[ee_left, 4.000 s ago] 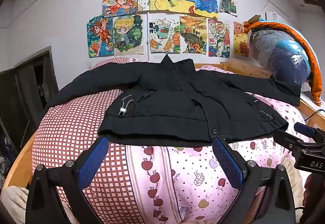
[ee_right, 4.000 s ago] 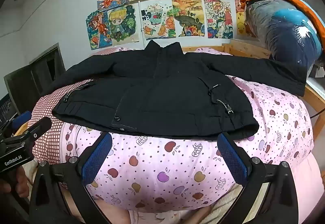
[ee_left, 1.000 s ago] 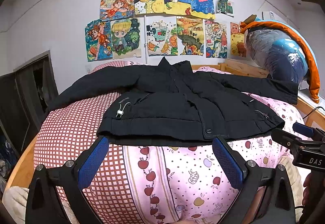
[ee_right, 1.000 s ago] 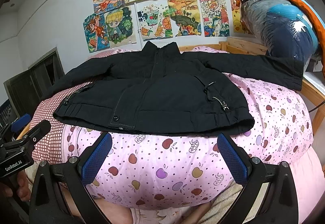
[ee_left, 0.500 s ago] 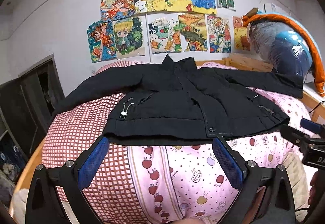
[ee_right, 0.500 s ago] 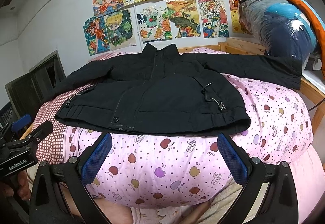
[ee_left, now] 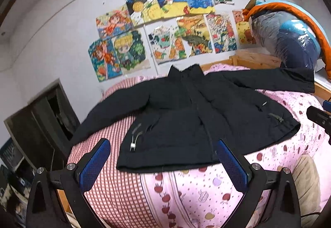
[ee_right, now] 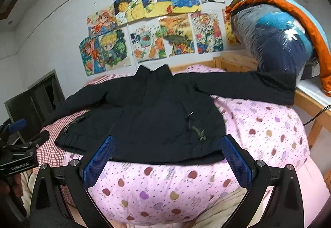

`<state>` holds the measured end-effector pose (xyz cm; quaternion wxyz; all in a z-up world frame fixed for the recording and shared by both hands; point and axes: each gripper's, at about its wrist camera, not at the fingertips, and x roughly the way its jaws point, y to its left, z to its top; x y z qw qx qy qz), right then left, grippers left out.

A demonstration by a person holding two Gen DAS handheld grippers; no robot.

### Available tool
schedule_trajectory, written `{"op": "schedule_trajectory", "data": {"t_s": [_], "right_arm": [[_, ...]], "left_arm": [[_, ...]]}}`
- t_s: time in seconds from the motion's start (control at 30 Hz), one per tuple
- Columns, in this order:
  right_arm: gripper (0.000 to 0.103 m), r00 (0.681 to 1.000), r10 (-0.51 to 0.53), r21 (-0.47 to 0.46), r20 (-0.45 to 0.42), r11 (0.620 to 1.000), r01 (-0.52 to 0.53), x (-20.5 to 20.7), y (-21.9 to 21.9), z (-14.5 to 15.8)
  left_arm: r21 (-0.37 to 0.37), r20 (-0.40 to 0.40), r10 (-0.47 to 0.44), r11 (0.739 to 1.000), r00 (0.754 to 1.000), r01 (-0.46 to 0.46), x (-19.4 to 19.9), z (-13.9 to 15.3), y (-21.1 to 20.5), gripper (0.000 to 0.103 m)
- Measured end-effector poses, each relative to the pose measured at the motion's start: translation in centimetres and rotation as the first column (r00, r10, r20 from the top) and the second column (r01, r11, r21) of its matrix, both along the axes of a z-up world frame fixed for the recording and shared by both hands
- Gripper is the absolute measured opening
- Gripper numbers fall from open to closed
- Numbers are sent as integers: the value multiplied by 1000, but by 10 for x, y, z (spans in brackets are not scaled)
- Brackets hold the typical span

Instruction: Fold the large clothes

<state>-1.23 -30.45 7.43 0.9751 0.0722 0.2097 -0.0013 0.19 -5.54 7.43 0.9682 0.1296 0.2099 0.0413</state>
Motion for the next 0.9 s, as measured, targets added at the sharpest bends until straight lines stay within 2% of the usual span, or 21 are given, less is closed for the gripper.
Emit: {"op": "schedule_trajectory", "data": {"t_s": [0.4,0.53,0.67,0.9], "right_arm": [[102,993,-85,-6,87,996,86,5,-53,38],[102,985,-127,-45,119,990,133,11,-69,51],[102,977,-169,-43,133,984,176,20,-92,58],[102,956,-260,4,135,965,262,49,-135,62]], "left_arm": [[119,50,-115,987,992,108,18,58,-46,103],[189,77,-154,972,985,137,32,77,-64,103],[239,82,-206,954,975,182,50,97,-82,103],[234,110,-286,938,952,255,99,117,-120,103]]}}
